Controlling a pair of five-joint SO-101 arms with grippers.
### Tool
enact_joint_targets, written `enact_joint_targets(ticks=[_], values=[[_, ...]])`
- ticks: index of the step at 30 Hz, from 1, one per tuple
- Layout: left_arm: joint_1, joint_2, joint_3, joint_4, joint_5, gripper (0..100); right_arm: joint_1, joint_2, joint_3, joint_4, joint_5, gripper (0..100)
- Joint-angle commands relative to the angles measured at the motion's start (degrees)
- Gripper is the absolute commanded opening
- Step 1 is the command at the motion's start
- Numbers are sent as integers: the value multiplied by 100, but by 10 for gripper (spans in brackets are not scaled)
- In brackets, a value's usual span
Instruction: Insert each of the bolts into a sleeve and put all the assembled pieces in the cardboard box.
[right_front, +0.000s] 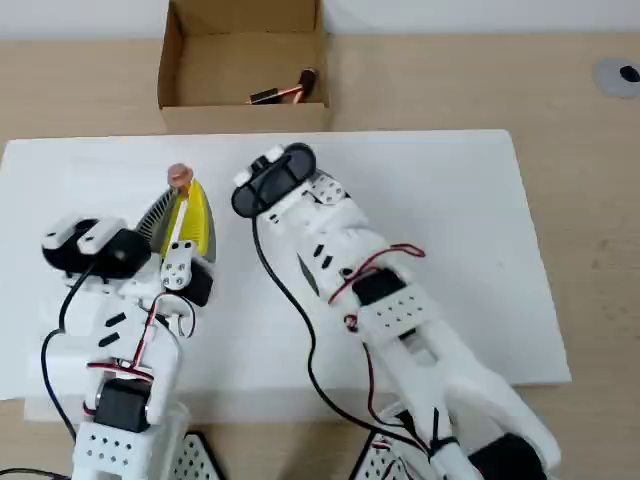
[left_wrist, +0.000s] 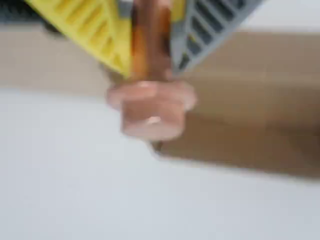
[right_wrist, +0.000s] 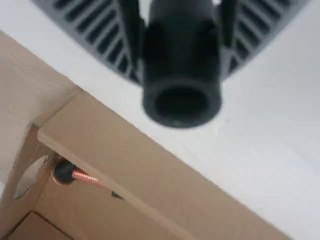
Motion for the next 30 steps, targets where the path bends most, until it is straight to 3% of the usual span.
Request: enact_joint_targets(ticks=[1, 8, 12, 17, 24, 30], values=[[70, -48, -369, -633, 62, 7, 66, -488, 180, -378, -360, 9], [176, -40, -378, -1020, -352, 9, -48, -769, 330, -519, -1741, 9], [229, -40, -396, -1011, -536, 9, -593, -778, 338, -519, -2171, 9], [237, -48, -457, -985, -536, 9, -866, -796, 541, -659, -1996, 9], [237, -48, -404, -967, -519, 9, -857, -804, 1499, -2400, -1029, 9], [404, -48, -352, -967, -510, 9, -831, -804, 1437, -2470, -1020, 9]])
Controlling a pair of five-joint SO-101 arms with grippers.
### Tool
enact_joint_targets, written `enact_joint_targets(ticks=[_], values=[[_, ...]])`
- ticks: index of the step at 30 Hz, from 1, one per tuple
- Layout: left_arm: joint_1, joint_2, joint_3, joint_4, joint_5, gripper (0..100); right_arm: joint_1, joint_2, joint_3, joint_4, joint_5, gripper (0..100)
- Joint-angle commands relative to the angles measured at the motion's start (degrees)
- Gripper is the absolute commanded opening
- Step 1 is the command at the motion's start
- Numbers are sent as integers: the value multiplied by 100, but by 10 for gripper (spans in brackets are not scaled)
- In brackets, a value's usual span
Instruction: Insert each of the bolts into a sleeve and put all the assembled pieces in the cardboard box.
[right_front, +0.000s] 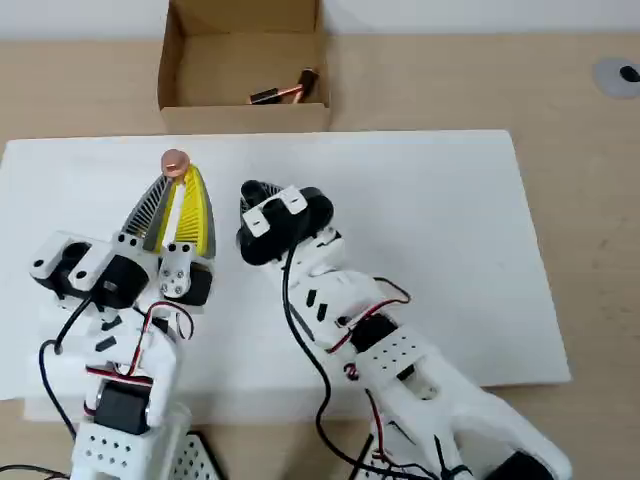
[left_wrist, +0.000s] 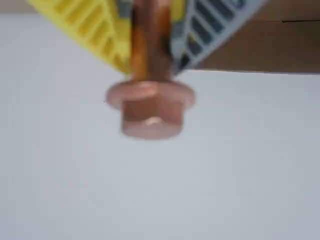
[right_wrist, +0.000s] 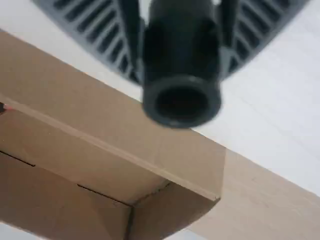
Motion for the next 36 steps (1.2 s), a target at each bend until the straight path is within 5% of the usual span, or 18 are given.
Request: enact_joint_targets(ticks=[1, 7, 15, 36], values=[[246, -40, -176, -105, -9, 9, -57, -207, -40, -202, 53, 9], [598, -48, 62, -211, 0, 9, -4, -207, 4, -193, 53, 9], [615, -40, 580, -2066, -53, 9, 4, -215, 198, -211, 44, 9], [897, -40, 642, -2101, 299, 9, -40, -646, 198, -211, 44, 9]])
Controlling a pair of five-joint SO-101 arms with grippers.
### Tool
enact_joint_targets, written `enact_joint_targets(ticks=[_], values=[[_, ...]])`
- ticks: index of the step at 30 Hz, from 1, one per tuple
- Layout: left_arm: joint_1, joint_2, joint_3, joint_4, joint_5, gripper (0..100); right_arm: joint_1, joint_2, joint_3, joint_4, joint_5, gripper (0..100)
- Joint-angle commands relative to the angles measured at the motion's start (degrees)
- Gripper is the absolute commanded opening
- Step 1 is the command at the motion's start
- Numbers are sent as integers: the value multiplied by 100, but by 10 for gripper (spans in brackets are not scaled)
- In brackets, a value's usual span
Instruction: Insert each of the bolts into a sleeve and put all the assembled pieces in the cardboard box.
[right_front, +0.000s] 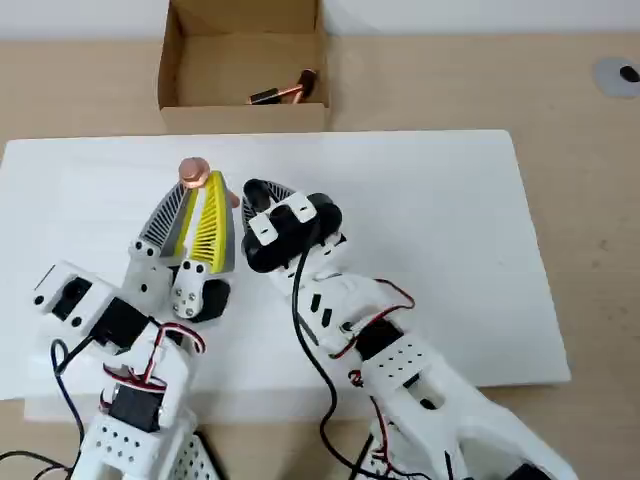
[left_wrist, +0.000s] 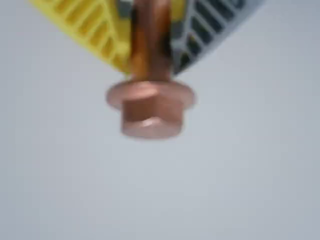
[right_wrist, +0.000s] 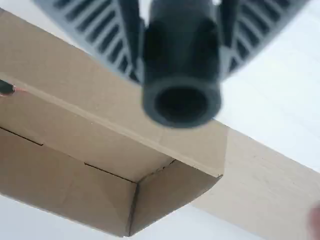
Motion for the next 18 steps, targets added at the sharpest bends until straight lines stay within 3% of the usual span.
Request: enact_joint_targets(ticks=[1, 8, 12, 18], values=[[193, -40, 18, -158, 88, 9, -75, -233, -4, -141, 44, 9], [396, -40, 18, -158, 97, 9, -426, -242, 585, -967, 123, 9], [387, -48, 18, -158, 88, 9, -611, -242, 945, -1714, 642, 9], [202, -48, 44, -105, 79, 9, -593, -242, 963, -1811, 659, 9]])
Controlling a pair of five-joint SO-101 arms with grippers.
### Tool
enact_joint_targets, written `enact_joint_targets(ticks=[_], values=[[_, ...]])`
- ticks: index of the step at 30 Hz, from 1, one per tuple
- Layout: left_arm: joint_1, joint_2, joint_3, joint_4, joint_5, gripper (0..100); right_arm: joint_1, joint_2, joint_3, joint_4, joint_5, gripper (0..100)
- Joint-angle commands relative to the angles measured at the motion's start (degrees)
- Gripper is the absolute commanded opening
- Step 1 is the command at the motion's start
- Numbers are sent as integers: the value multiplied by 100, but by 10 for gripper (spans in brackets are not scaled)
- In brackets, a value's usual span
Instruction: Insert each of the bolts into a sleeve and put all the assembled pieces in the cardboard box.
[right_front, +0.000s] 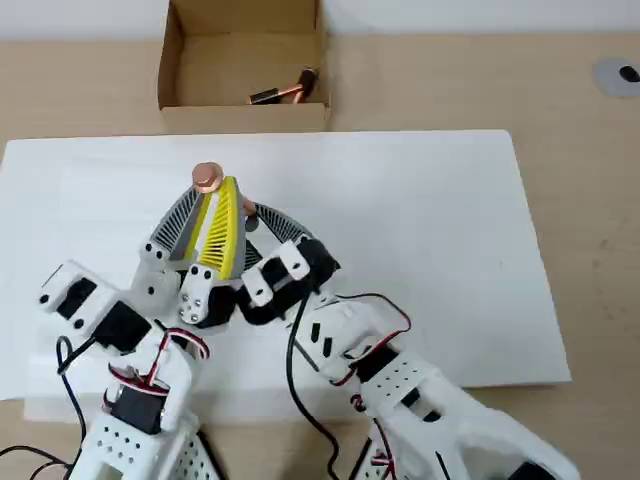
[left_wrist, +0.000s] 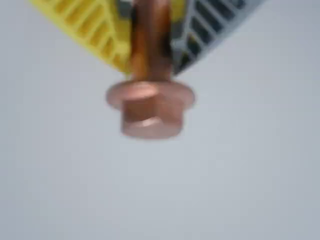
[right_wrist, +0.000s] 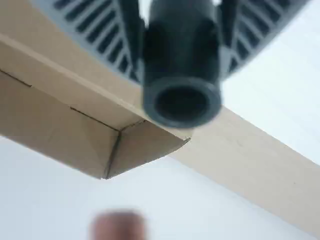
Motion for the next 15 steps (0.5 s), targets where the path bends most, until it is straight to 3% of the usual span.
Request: enact_joint_targets(ticks=[1, 7, 15], values=[[-97, -48, 35, 44, -9, 9, -101, -189, 13, -176, 53, 9], [-211, -48, -589, 1662, 26, 9, 215, -189, -84, -167, 44, 9], [-422, -48, -1609, 2523, 97, 9, 207, -189, -84, -167, 35, 9]])
